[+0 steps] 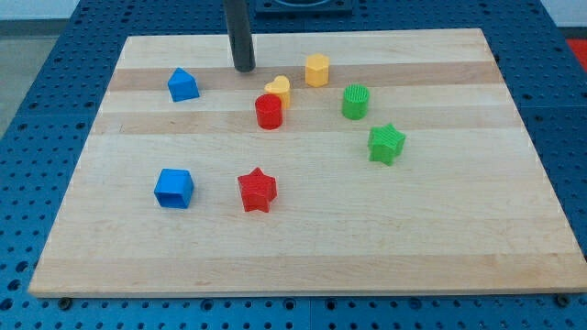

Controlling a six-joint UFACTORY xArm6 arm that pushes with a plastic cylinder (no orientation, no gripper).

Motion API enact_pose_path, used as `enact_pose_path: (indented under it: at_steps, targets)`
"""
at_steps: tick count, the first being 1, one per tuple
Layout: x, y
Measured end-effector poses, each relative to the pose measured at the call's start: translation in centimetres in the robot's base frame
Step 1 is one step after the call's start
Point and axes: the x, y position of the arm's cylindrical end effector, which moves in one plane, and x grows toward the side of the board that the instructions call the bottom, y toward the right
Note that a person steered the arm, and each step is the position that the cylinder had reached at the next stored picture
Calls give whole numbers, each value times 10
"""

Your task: Move the red star diagonally bottom right to the red star

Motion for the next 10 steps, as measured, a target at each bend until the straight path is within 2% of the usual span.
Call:
enact_pose_path:
  at_steps: [4, 5, 7, 8, 10]
  targets:
    - [55, 1]
    - [73, 22]
    - [79, 71]
    - [95, 73]
    - [165, 29]
